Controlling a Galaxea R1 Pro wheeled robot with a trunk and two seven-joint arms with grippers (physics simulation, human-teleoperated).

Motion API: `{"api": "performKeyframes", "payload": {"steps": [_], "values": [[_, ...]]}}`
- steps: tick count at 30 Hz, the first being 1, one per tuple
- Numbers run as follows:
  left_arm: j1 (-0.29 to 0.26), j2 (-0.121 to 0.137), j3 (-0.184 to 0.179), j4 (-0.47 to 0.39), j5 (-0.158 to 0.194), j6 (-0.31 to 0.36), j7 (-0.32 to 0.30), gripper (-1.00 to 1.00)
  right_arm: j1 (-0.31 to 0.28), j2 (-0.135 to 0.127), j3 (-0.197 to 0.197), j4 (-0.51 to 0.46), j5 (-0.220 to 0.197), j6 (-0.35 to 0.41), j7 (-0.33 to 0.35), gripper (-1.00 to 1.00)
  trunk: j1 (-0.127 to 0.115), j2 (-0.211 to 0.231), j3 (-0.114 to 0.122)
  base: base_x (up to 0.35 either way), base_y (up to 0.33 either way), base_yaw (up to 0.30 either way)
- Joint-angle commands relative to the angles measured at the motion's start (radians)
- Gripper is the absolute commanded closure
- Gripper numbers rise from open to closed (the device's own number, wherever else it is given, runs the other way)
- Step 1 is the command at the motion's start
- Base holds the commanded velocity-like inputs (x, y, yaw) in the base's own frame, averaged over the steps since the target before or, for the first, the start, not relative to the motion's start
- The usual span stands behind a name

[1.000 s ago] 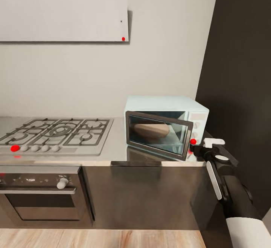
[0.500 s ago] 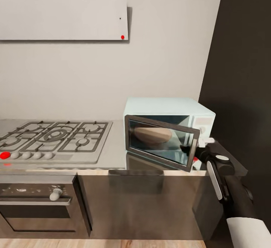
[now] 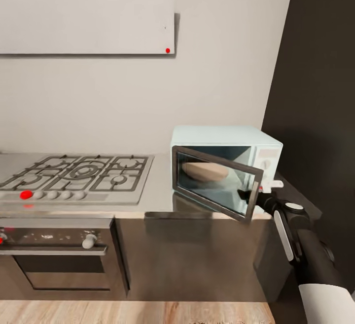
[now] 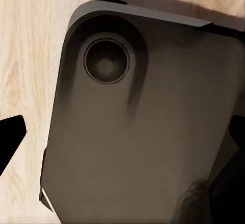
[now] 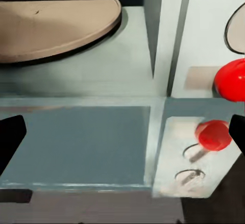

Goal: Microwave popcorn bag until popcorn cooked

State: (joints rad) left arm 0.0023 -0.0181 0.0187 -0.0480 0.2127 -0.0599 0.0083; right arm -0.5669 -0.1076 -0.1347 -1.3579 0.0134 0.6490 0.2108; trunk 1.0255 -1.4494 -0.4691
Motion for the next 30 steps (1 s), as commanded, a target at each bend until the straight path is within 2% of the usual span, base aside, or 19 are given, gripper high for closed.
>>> {"api": "performKeyframes", "payload": {"steps": [1,8,17,21,30], "values": [[0.000,0.000,0.001,-0.001,0.005,-0.001,0.001,-1.00,-0.001,0.000,-0.001,-0.001,-0.001,0.006,0.005,-1.00,0.000,-0.001,-0.001,-0.260,0.186,0.000],[0.001,0.000,0.001,-0.001,0.005,-0.001,0.001,-1.00,-0.001,0.000,0.000,-0.001,-0.001,0.008,0.009,-1.00,0.000,-0.001,-0.001,-0.259,0.188,0.000],[0.000,0.000,0.001,-0.001,0.005,-0.001,0.001,-1.00,-0.001,0.001,0.003,-0.001,-0.010,0.053,0.015,-1.00,0.000,-0.001,-0.001,-0.258,0.209,0.000],[0.000,0.000,0.001,-0.001,0.005,-0.001,0.001,-1.00,-0.001,0.003,0.008,-0.001,-0.018,0.054,0.062,-1.00,0.000,-0.001,-0.001,-0.245,0.184,0.000],[0.000,0.000,0.001,-0.001,0.005,-0.001,0.001,-1.00,-0.001,0.007,0.009,-0.001,-0.018,0.054,0.070,-1.00,0.000,-0.001,-0.001,-0.189,0.189,0.000]]}}
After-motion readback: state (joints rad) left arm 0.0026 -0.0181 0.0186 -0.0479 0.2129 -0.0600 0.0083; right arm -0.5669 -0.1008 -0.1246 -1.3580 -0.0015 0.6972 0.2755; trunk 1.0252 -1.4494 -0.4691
